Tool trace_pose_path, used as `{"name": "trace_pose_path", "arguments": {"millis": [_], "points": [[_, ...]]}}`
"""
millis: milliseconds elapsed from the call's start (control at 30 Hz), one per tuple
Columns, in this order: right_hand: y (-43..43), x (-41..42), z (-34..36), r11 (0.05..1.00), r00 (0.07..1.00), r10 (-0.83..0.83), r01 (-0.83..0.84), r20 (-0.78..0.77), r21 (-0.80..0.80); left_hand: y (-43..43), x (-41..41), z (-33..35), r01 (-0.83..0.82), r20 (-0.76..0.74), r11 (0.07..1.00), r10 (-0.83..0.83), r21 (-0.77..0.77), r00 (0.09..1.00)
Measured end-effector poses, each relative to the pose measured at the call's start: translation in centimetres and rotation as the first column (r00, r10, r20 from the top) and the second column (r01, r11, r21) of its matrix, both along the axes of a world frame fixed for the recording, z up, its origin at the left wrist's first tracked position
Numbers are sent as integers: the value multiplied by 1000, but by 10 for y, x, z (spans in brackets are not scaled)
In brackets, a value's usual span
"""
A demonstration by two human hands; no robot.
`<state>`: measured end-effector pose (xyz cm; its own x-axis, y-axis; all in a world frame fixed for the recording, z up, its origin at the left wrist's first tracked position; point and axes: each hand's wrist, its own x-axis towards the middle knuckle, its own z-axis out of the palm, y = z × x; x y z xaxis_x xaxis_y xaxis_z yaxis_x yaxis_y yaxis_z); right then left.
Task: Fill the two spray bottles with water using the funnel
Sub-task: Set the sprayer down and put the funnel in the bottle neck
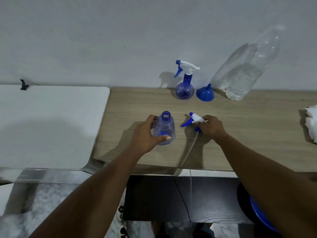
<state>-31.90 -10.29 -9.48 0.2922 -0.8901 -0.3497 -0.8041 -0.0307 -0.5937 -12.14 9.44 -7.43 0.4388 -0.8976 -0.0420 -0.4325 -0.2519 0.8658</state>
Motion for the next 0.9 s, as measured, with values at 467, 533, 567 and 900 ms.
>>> {"name": "trace_pose_path", "arguments": {"millis": [467,533,567,900], "points": [[-130,48,28,798,768,347,-543,-538,-261,-18,-26,-2,-46,-16,999,46,19,999],[-130,50,28,778,753,342,-563,-563,-280,-19,-30,-3,-51,-15,999,51,12,999],[-128,50,28,763,742,331,-574,-583,-298,-20,-32,-3,-50,-9,999,50,14,999],[-115,33,43,876,867,300,-415,-397,-244,-25,-39,-3,-37,-20,999,38,32,999]]}}
